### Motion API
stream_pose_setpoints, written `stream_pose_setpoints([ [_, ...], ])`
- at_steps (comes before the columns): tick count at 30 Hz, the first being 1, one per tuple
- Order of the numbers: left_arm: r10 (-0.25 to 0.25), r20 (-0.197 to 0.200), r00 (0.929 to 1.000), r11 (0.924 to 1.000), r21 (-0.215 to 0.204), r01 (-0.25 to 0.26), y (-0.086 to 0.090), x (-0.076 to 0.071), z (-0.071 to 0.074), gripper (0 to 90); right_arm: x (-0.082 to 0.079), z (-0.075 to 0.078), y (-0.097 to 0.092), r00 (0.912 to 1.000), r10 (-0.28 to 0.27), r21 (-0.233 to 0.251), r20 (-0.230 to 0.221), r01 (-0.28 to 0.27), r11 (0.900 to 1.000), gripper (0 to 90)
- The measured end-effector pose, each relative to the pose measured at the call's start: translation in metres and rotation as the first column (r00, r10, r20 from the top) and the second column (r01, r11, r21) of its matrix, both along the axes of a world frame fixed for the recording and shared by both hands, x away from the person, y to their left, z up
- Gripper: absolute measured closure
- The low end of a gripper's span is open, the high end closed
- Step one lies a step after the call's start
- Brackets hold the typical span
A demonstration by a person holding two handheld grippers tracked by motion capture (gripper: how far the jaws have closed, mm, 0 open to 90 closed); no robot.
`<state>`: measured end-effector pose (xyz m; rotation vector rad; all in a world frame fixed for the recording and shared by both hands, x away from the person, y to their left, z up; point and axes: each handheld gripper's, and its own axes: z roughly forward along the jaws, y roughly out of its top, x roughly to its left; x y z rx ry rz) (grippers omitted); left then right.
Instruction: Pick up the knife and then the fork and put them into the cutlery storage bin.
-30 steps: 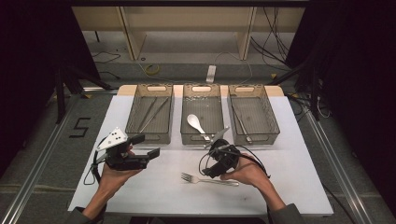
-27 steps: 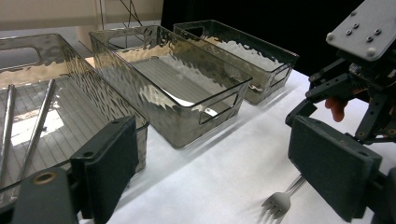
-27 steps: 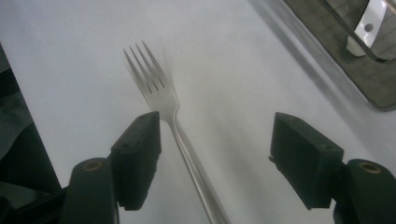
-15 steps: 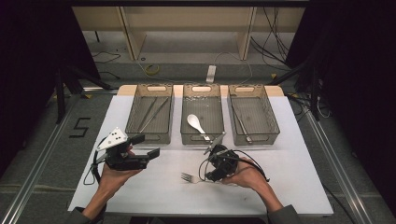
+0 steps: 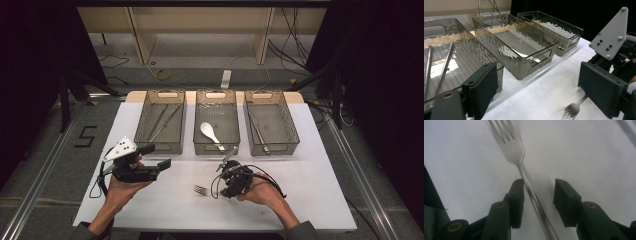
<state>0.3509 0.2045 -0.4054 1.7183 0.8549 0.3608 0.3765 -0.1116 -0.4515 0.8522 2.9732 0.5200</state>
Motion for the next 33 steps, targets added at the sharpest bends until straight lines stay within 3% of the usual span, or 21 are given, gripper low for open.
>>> stream_pose_setpoints([
  [14,-0.003,0.003,1.0000,1.0000,0.001,0.003,-0.0002,-0.0001,0.0000,15.7,-0.0020,-0.0073,0.0037,0.9997,0.016,-0.028,-0.017,-0.016,0.9995,67.9],
  [33,-0.003,0.003,1.0000,1.0000,0.000,0.003,-0.0002,-0.0002,0.0000,15.8,-0.0079,-0.0076,0.0060,0.9988,0.047,-0.067,0.013,-0.046,0.9967,74.8],
])
